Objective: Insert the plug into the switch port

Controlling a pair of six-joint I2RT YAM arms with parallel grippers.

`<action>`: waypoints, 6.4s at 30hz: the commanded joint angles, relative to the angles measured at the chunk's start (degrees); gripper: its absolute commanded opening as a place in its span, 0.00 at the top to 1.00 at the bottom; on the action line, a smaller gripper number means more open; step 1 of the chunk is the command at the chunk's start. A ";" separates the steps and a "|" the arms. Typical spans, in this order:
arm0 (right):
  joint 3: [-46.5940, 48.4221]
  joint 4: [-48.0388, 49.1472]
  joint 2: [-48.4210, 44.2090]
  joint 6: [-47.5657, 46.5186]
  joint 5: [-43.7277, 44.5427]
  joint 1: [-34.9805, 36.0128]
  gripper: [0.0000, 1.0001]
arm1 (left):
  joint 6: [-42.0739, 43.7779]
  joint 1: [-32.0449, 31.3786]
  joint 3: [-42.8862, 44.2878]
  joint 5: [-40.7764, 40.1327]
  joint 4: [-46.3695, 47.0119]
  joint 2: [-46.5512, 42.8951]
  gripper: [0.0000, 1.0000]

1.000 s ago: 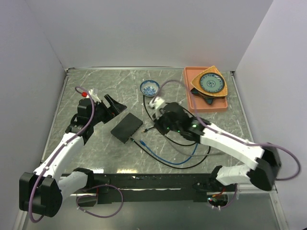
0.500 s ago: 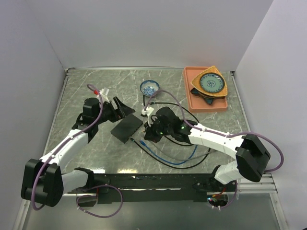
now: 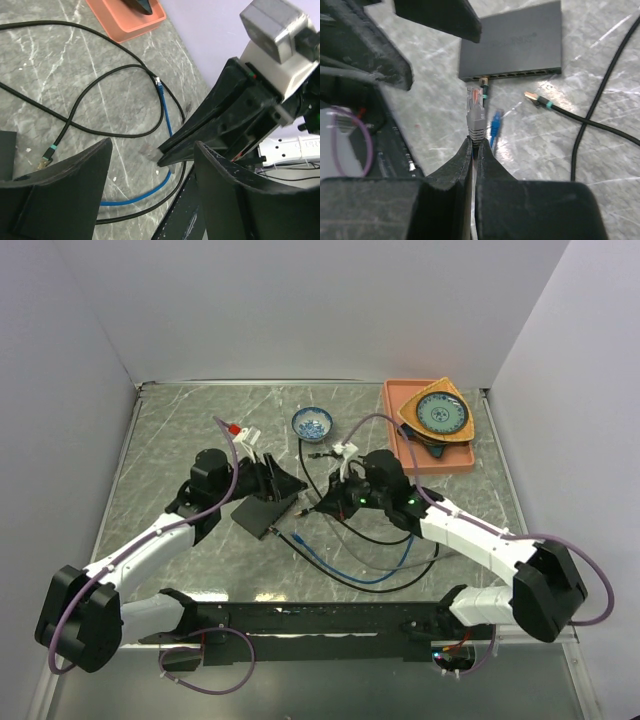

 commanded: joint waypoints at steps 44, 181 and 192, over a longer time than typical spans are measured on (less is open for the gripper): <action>-0.04 2.90 -9.44 3.39 -4.43 -5.27 0.30 | -0.13 -6.92 7.13 -6.88 1.53 1.87 0.99; 16.39 -10.72 27.63 -7.33 26.68 16.09 1.00 | -0.66 7.85 6.61 -30.18 -21.42 12.51 0.04; 20.26 -12.74 31.94 -7.51 27.91 16.09 1.00 | -0.31 8.02 6.96 -26.93 -18.60 20.59 0.04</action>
